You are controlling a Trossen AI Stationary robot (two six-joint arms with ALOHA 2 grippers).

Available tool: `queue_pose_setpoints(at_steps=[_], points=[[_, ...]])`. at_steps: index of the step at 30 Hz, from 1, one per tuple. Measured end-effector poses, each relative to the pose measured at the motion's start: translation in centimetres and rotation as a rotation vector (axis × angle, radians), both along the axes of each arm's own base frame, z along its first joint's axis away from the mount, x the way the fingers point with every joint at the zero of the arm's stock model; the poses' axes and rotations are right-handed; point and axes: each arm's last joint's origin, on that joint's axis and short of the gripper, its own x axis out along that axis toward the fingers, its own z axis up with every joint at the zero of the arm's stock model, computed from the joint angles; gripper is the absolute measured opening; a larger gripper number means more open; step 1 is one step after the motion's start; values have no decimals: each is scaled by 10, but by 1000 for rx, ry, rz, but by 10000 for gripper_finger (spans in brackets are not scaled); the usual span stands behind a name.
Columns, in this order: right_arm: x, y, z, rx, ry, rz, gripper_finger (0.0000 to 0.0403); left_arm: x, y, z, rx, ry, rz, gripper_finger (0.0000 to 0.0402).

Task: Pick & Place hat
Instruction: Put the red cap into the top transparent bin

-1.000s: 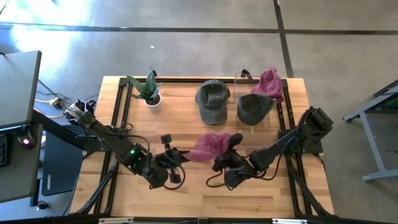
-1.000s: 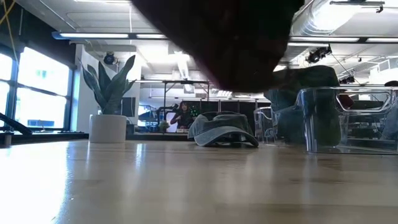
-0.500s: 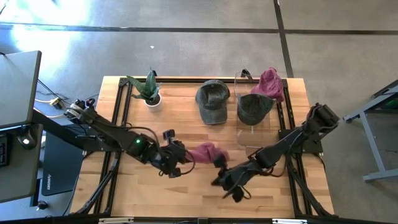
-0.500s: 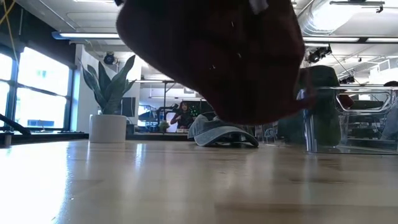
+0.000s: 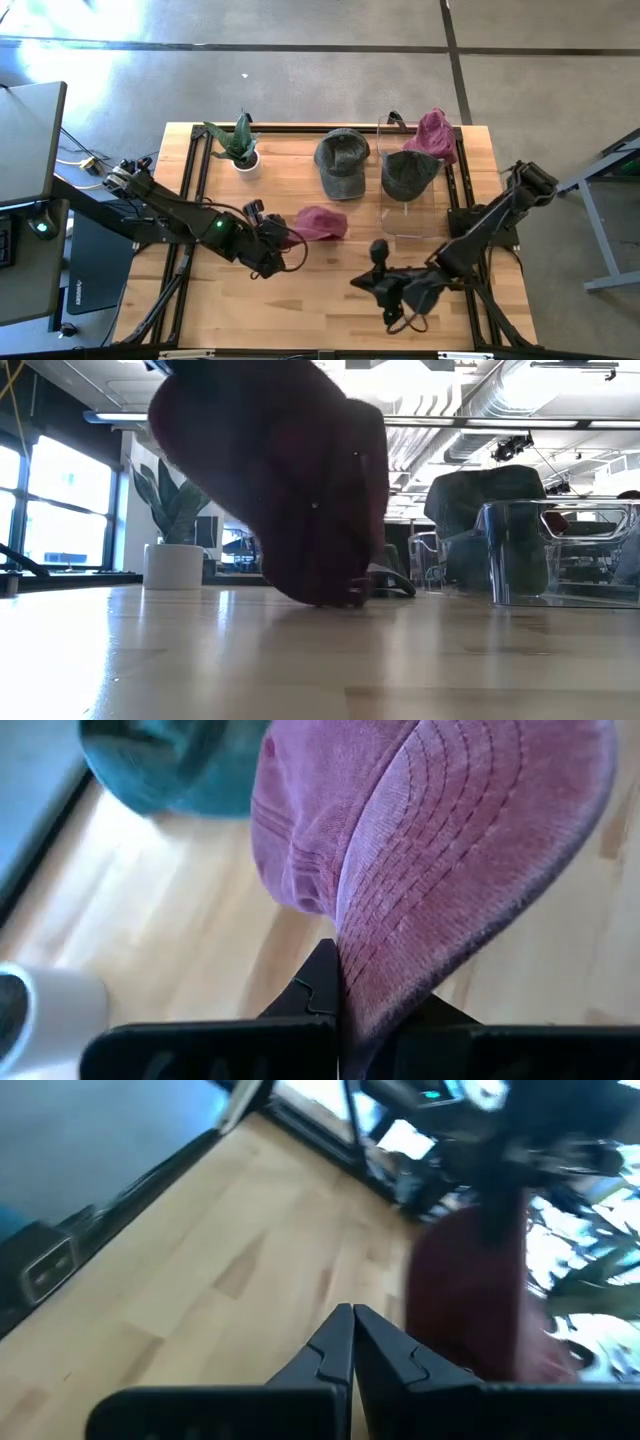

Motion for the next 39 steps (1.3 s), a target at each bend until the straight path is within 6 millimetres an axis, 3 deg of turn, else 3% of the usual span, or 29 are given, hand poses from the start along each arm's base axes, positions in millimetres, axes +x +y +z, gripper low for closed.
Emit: queue_pose_setpoints(at_steps=[4,8,11,14,17,23,28,32,39], points=[[-17,2,13,21,-30,-29,3,0,-4,4,-105,51,-76,3],[-24,4,17,25,-38,-23,2,2,-10,25,-221,77,-249,3],[-24,4,16,21,-32,-22,6,2,-9,45,-204,58,-345,3],[-23,3,15,25,-27,-44,7,7,4,56,-141,19,-318,3],[-23,1,13,26,-12,-54,3,14,28,51,-128,76,-273,3],[-24,1,12,16,-1,-57,4,41,72,7,-246,284,-273,3],[-24,1,11,14,-1,-59,8,49,100,2,-268,298,-307,7],[-24,1,11,17,0,-60,6,52,123,3,-249,276,-288,49],[-23,0,11,24,3,-64,4,46,165,2,-258,297,-165,171]])
